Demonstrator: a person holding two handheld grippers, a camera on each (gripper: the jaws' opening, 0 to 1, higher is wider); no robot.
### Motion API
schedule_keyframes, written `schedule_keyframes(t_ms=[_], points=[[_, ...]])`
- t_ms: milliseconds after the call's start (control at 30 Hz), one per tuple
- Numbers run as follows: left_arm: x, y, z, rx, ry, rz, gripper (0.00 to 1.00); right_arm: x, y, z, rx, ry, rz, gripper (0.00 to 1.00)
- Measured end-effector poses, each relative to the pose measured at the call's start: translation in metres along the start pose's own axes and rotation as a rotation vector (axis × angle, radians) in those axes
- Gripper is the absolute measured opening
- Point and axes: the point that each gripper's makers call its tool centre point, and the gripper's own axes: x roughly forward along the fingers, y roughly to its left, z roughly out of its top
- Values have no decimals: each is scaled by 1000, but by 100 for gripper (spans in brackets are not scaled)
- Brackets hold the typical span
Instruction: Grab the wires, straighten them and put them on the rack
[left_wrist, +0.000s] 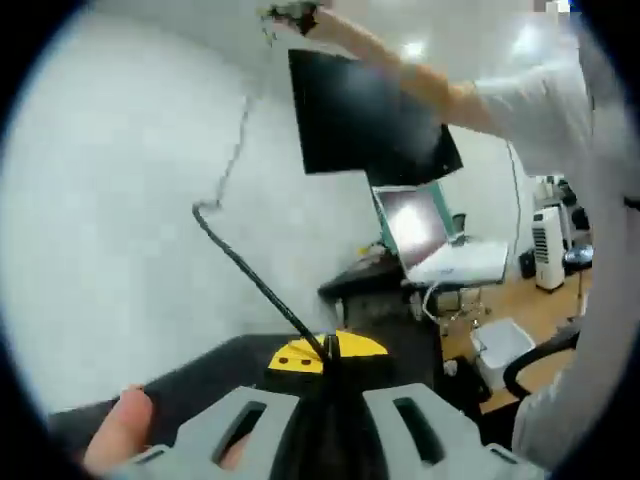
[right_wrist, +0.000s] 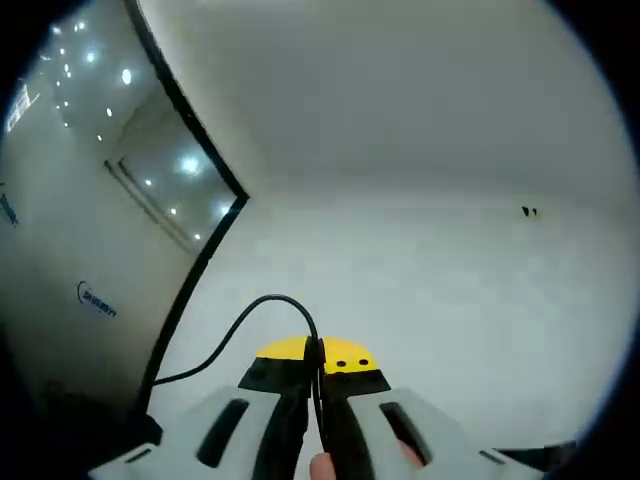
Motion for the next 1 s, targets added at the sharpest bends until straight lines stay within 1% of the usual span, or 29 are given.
schedule_keyframes(t_ms=[33, 67, 100, 133, 167, 200, 267, 300, 333, 367, 400, 433, 467, 500, 533, 567, 600, 633, 667, 700, 733, 767, 800, 833, 867, 900, 933, 967, 1000], points=[[-8, 20, 12, 94, 49, 47, 0, -2, 8, -19, -13, 27, 25, 1], [-14, 37, 27, 157, 73, 85, 0, -5, 17, -41, -8, 34, 40, 1], [-16, 47, 47, 201, 58, 93, 0, -8, 25, -56, 22, 29, 60, 1], [-16, 57, 71, 229, 27, 101, 0, -9, 33, -68, 78, 13, 75, 1], [-16, 74, 100, 237, -13, 143, 0, -11, 42, -84, 103, 28, 94, 1], [-17, 89, 117, 264, -9, 189, 0, -10, 50, -99, 84, 45, 105, 1], [-12, 114, 144, 303, -9, 244, 0, -7, 68, -124, 79, 52, 126, 1], [-11, 129, 156, 324, -9, 294, 0, -6, 81, -136, 100, 66, 159, 1], [-11, 138, 163, 341, -12, 325, 0, -5, 90, -143, 137, 71, 182, 1], [-11, 151, 169, 386, -4, 365, 0, -4, 106, -152, 204, 79, 232, 1], [-15, 163, 171, 412, 24, 409, 0, -2, 124, -162, 251, 94, 278, 1], [-23, 178, 176, 406, 30, 475, 0, 0, 139, -171, 269, 104, 311, 1], [-33, 192, 179, 429, 40, 538, 0, 4, 155, -180, 279, 117, 336, 1], [-44, 205, 177, 436, 57, 585, 0, 7, 172, -188, 295, 123, 365, 1], [-56, 217, 173, 412, 67, 628, 0, 13, 199, -203, 326, 153, 416, 1], [-68, 227, 165, 393, 80, 664, 0, 17, 220, -216, 338, 189, 459, 1], [-87, 240, 148, 369, 105, 711, 0, 21, 243, -231, 343, 218, 499, 1], [-99, 247, 129, 348, 137, 726, 0, 23, 267, -245, 352, 247, 531, 1], [-113, 255, 111, 315, 146, 755, 0, 25, 291, -260, 372, 280, 568, 1], [-127, 264, 95, 305, 156, 787, 0, 23, 319, -276, 386, 316, 619, 1], [-144, 274, 81, 285, 157, 818, 0, 21, 338, -285, 403, 334, 661, 1], [-154, 280, 71, 264, 160, 837, 0, 17, 368, -296, 441, 354, 720, 2], [-169, 286, 55, 227, 170, 858, 1, 14, 394, -310, 478, 388, 756, 3], [-184, 292, 42, 180, 162, 880, 1, 12, 418, -325, 489, 412, 774, 4], [-200, 297, 31, 171, 159, 898, 1, 9, 441, -343, 474, 446, 794, 4], [-214, 300, 22, 160, 139, 912, 1, 4, 471, -366, 435, 474, 822, 4], [-229, 298, 11, 115, 107, 928, 1, 0, 492, -385, 421, 495, 841, 4], [-244, 298, -6, 52, 88, 945, 1, -6, 512, -404, 422, 531, 880, 4], [-260, 294, -28, -29, 78, 966, 2, -17, 534, -421, 446, 565, 933, 4]])
